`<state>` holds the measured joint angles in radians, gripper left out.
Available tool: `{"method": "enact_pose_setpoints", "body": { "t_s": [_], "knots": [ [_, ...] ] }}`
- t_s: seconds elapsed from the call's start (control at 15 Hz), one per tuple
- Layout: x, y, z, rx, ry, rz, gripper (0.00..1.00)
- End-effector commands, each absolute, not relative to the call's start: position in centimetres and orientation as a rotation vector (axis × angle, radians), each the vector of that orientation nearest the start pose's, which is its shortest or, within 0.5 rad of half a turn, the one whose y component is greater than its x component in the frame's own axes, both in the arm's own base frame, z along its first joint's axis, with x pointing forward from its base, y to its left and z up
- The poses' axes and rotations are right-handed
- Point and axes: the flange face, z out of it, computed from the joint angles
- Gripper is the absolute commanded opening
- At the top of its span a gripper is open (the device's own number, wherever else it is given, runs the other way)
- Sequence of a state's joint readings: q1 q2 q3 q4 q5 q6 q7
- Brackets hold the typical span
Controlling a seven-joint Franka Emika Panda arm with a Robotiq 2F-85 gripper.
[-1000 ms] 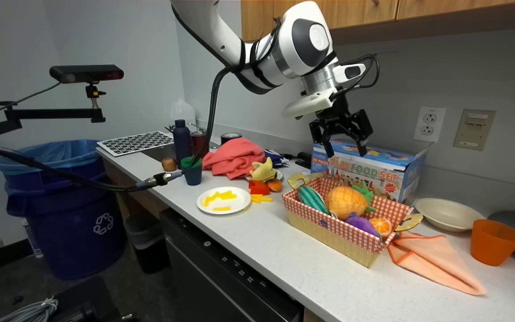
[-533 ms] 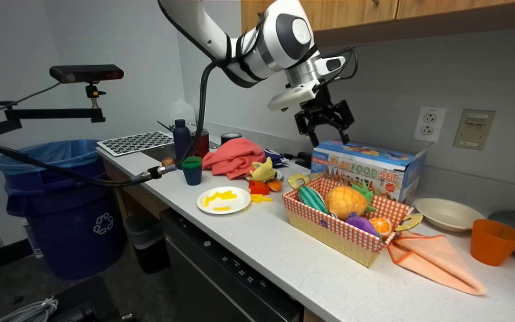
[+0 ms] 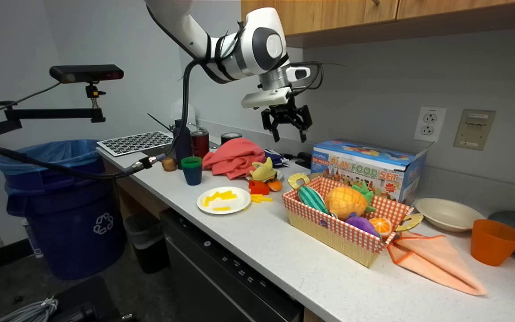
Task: Put the purple, pineapple, and banana plushies in the box
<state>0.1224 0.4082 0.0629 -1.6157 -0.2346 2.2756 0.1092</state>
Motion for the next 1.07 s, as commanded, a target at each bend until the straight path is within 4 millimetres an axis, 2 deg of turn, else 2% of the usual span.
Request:
{"method": "enact_pose_setpoints", "body": {
  "t_s": [0.0,0.2,0.27,0.4,0.8,1.0],
  "knots": [
    [70.1,14.6,41.0,-3.159,-0.458,-0.398,1.0],
    [70.4,16.6,40.8,-3.163,-0.54,-0.4,1.0],
    [69.5,15.7,40.4,-3.168,-0.488,-0.422,1.0],
    [69.5,16.2,40.2,-3.167,-0.496,-0.416,1.0],
    [69.6,15.8,40.4,-3.183,-0.491,-0.391,1.0],
    [70.0,18.1,38.6,-3.167,-0.579,-0.405,1.0]
  ]
}}
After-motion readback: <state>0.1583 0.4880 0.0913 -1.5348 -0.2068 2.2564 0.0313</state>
